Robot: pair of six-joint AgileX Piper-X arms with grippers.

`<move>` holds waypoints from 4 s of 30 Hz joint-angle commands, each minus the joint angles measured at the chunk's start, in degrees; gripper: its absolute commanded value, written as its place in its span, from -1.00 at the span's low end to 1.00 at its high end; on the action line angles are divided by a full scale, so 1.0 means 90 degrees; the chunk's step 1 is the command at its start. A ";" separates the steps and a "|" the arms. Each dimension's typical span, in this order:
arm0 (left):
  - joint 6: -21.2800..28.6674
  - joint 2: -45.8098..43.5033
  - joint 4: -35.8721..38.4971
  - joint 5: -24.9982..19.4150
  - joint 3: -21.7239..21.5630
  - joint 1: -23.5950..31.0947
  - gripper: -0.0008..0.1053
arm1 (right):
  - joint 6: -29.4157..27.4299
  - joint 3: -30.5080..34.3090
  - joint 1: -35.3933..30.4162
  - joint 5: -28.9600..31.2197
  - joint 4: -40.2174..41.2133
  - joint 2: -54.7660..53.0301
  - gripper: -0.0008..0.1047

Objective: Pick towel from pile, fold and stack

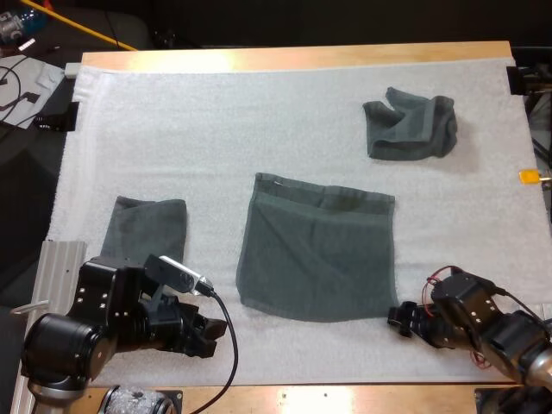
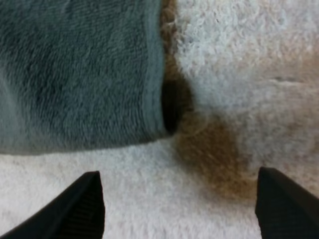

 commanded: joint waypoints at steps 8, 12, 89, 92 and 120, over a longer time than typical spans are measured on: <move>-0.0011 -0.0003 -0.0063 0.0096 -0.0010 -0.0012 0.06 | 0.0258 0.0152 -0.0015 -0.0436 -0.1105 0.1212 -0.15; -0.0026 0.0010 -0.0070 0.0094 -0.0021 -0.0008 0.06 | 0.0351 0.0140 0.0003 -0.0488 -0.1430 0.1683 -0.31; -0.0630 0.4370 -0.3728 0.0483 0.1351 -0.0014 0.08 | 0.0142 0.0032 0.0043 -0.0169 -0.1026 0.1283 -0.97; -0.0617 0.4606 -0.3749 0.0553 0.1360 -0.0014 0.08 | 0.0138 0.0040 0.0039 -0.0169 -0.1027 0.1283 -0.97; -0.0643 0.5336 -0.3970 0.1412 0.1353 -0.0040 -0.97 | 0.0083 0.0027 0.0032 -0.0254 -0.1045 0.1273 -0.97</move>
